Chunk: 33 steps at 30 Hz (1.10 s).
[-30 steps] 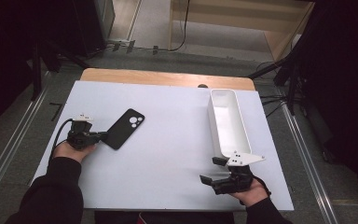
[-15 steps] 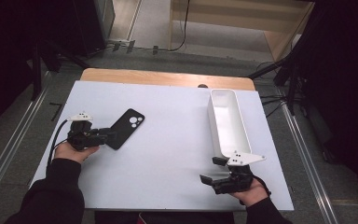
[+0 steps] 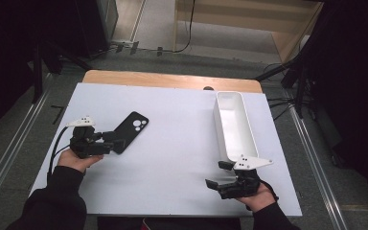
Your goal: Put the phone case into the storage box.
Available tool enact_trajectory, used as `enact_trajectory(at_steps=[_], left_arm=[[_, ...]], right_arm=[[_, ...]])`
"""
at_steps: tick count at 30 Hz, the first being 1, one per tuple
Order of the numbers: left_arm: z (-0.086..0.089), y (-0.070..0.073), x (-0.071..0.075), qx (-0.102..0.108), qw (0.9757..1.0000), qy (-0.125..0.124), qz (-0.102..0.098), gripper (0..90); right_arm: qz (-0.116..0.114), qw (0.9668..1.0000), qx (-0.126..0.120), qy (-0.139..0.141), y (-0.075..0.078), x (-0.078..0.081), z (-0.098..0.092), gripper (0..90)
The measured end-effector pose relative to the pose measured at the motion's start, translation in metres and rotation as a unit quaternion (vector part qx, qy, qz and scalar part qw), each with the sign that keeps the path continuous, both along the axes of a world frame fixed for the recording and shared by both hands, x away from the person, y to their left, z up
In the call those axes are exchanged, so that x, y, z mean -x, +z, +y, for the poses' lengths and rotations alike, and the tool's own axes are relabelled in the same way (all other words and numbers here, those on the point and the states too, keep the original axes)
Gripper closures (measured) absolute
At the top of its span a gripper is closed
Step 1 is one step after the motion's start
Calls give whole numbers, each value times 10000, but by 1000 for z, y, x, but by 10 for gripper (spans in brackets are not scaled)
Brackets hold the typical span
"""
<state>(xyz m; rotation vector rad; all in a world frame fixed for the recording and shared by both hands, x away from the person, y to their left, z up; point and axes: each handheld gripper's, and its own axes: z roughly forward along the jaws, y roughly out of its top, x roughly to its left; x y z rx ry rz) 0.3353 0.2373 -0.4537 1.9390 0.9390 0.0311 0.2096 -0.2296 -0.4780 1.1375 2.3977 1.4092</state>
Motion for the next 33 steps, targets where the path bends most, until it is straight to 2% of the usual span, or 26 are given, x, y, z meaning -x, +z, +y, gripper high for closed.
enact_trajectory(at_steps=[1, 6, 11, 15, 25, 33], left_arm=[[-2, 1, 3, 9, 10000, -61, 11, 277], [-8, 1, 13, -38, 9995, -293, -95, 276], [-15, 0, 24, -12, 9991, -417, 0, 276], [-22, 0, 36, -83, 9982, -580, -80, 277], [-27, -3, 52, -163, 9968, -763, -148, 277], [-30, -6, 60, -248, 9954, -925, -77, 276]], right_arm=[[3, 10000, -2, 3, 0, 0, 0, 136], [0, 10000, 0, 8, 0, -1, 0, 136], [11, 10000, 17, -2, 0, -1, 0, 136], [4, 10000, 11, -12, 0, 0, 0, 136], [17, 10000, 29, -15, 0, -1, 0, 135], [21, 10000, 53, -26, -1, -1, 0, 136]])
